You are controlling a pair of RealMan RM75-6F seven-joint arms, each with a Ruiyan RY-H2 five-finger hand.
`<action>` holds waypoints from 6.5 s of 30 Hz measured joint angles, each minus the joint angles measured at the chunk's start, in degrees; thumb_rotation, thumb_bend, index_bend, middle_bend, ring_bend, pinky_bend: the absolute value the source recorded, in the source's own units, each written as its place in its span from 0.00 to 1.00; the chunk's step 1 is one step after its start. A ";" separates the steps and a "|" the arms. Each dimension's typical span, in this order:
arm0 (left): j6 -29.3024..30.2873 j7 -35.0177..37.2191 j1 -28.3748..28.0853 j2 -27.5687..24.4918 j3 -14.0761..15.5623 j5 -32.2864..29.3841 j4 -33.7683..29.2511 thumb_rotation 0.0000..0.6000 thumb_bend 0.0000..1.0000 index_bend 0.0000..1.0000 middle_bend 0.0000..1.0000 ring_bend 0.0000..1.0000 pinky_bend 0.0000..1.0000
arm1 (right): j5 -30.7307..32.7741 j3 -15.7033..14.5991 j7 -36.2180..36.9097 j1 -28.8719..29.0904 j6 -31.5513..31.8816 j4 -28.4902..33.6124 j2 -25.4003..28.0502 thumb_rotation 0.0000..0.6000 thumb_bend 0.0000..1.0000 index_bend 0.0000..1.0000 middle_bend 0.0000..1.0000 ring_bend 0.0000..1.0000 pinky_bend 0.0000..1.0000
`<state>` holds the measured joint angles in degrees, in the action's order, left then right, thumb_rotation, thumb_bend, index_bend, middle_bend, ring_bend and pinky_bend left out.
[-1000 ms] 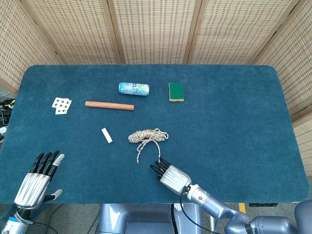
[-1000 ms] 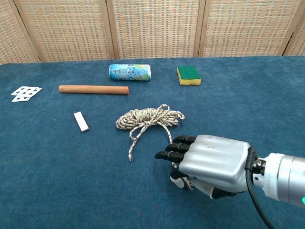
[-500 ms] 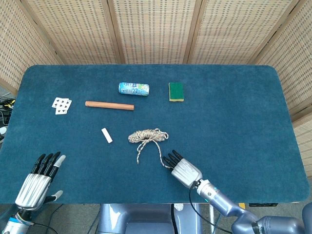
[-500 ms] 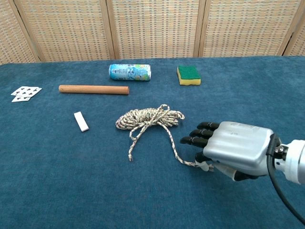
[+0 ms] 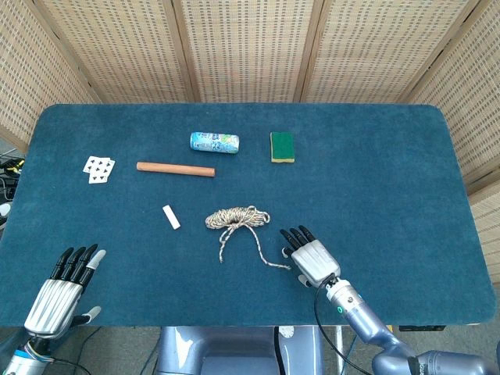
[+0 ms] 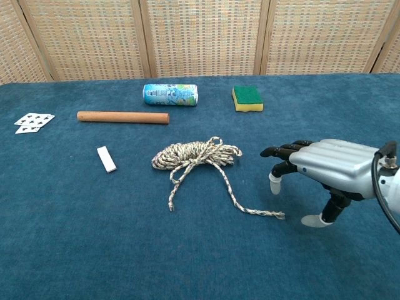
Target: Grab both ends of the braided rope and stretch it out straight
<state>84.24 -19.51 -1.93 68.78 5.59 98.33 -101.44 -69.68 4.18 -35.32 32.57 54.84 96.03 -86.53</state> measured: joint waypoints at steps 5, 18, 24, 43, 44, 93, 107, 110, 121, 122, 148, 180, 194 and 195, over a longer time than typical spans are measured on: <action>-0.19 0.29 -0.08 -0.23 -0.02 -0.33 -0.08 1.00 0.00 0.00 0.00 0.00 0.00 | 4.64 1.06 0.92 0.00 0.45 0.08 -2.94 1.00 0.24 0.41 0.00 0.00 0.00; -0.52 0.48 -0.23 -0.53 0.13 -0.44 -0.27 1.00 0.00 0.00 0.00 0.00 0.00 | 7.57 0.86 0.28 0.99 2.35 -4.38 -7.74 1.00 0.31 0.45 0.00 0.00 0.00; -0.76 0.17 -0.29 -0.53 0.23 -0.52 -0.39 1.00 0.00 0.00 0.00 0.00 0.00 | 8.65 1.02 1.25 1.47 2.09 -5.31 -8.64 1.00 0.37 0.47 0.00 0.00 0.00; -0.78 0.68 -0.40 -0.79 0.05 -1.01 -0.51 1.00 0.00 0.00 0.00 0.00 0.00 | 11.14 1.07 1.42 2.75 2.26 -7.12 -10.85 1.00 0.37 0.48 0.00 0.00 0.00; -0.81 0.64 -0.41 -0.78 0.08 -0.97 -0.50 1.00 0.00 0.00 0.00 0.00 0.00 | 11.21 1.08 1.31 2.83 2.28 -7.22 -10.97 1.00 0.37 0.48 0.00 0.00 0.00; -23.41 -5.56 -30.80 23.73 -11.06 7.01 26.51 1.00 0.23 0.35 0.00 0.00 0.00 | -1.07 -0.50 -0.07 5.13 5.13 -13.63 -9.01 1.00 0.49 0.64 0.00 0.00 0.00; -28.54 -8.54 -37.09 30.35 -11.48 2.79 30.34 1.00 0.33 0.49 0.00 0.00 0.00 | -0.06 0.62 2.49 5.56 3.02 -14.78 -8.81 1.00 0.49 0.64 0.00 0.00 0.00; -28.52 -8.40 -37.50 31.27 -11.01 2.30 31.88 1.00 0.33 0.49 0.00 0.00 0.00 | 0.00 0.67 2.74 5.62 2.82 -15.03 -8.99 1.00 0.49 0.64 0.00 0.00 0.00; -27.82 -8.34 -38.54 35.45 -8.41 0.77 36.64 1.00 0.33 0.49 0.00 0.00 0.00 | -0.53 0.57 4.42 5.39 2.67 -16.41 -9.58 1.00 0.50 0.64 0.00 0.00 0.00; -27.85 -8.49 -38.59 35.54 -8.33 0.60 36.71 1.00 0.33 0.49 0.00 0.00 0.00 | -0.54 0.51 4.43 5.33 2.65 -16.50 -9.57 1.00 0.50 0.64 0.00 0.00 0.00; -30.74 -15.63 -40.81 36.77 -7.53 -4.32 35.17 1.00 0.39 0.49 0.00 0.00 0.00 | -1.27 0.28 6.38 5.01 1.71 -19.16 -10.78 1.00 0.50 0.65 0.00 0.00 0.00; -28.58 -15.78 -40.93 34.81 -6.57 -6.53 34.32 1.00 0.42 0.65 0.00 0.00 0.00 | -1.98 0.84 6.37 4.76 2.18 -19.13 -10.30 1.00 0.50 0.65 0.00 0.00 0.00; -21.38 -4.95 -35.54 23.20 -5.40 -7.72 34.92 1.00 0.42 0.67 0.00 0.00 0.00 | 0.47 3.25 1.95 4.14 5.18 -19.51 -6.43 1.00 0.50 0.66 0.00 0.00 0.00; -21.03 -3.92 -35.15 22.74 -5.31 -7.86 35.44 1.00 0.42 0.67 0.00 0.00 0.00 | 0.92 3.46 1.34 3.98 5.55 -19.56 -5.90 1.00 0.50 0.66 0.00 0.00 0.00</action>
<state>63.20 -23.43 -37.09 91.52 0.29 90.47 -65.99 -68.76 7.63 -33.98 36.55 60.39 76.48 -92.42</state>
